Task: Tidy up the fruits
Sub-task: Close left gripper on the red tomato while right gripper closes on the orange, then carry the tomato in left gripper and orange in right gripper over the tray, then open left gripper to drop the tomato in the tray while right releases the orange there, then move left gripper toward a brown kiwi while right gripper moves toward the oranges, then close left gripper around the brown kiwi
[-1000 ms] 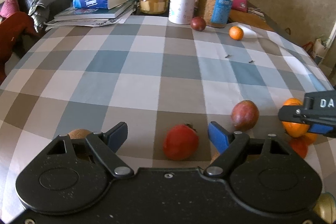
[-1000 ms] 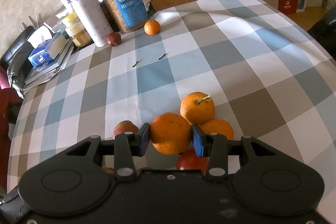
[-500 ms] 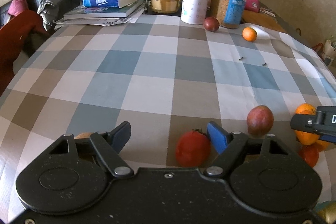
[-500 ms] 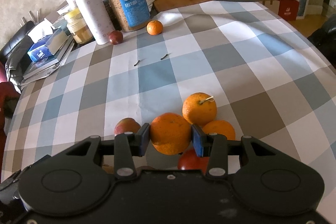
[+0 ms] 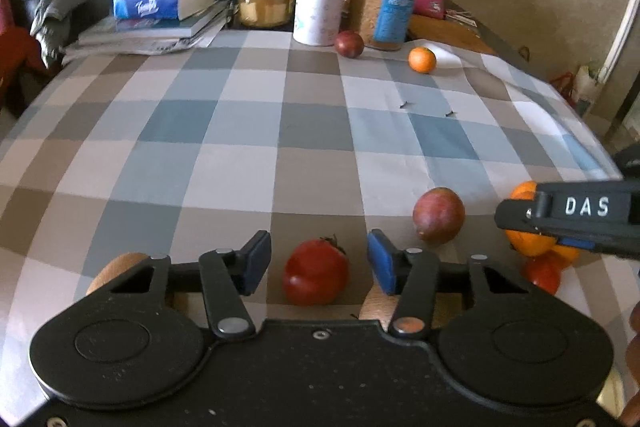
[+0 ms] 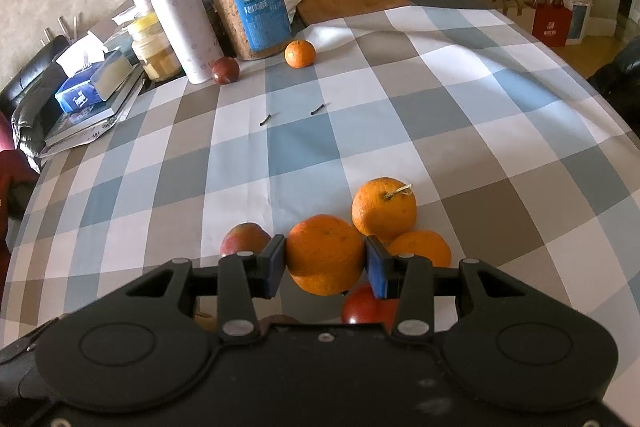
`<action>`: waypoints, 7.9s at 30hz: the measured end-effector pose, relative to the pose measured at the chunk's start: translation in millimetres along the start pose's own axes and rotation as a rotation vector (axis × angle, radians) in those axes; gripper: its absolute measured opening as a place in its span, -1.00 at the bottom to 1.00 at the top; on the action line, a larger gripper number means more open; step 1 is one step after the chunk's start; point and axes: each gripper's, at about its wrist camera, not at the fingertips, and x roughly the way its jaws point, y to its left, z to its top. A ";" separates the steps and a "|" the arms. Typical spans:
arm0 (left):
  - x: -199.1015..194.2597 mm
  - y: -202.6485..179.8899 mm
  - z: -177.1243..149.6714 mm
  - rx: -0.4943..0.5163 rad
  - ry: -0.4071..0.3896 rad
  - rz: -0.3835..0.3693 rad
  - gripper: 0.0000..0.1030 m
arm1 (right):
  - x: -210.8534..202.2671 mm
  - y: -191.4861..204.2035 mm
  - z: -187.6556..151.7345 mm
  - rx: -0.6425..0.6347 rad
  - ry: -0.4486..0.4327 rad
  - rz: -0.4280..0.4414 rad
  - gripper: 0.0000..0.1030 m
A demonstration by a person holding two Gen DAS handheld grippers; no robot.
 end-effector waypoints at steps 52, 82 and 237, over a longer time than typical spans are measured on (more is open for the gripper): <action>-89.0 -1.3 -18.7 0.004 0.103 -0.016 -0.13 | -3.9 5.6 -4.1 -0.042 -0.022 0.016 -0.16; -141.7 13.4 -102.9 -0.001 0.056 0.075 -0.13 | -141.6 -18.1 -117.8 -0.204 -0.086 0.212 -0.16; -12.3 79.0 -10.6 -0.038 0.100 0.092 0.14 | 5.0 0.9 3.0 -0.016 0.004 -0.062 -0.28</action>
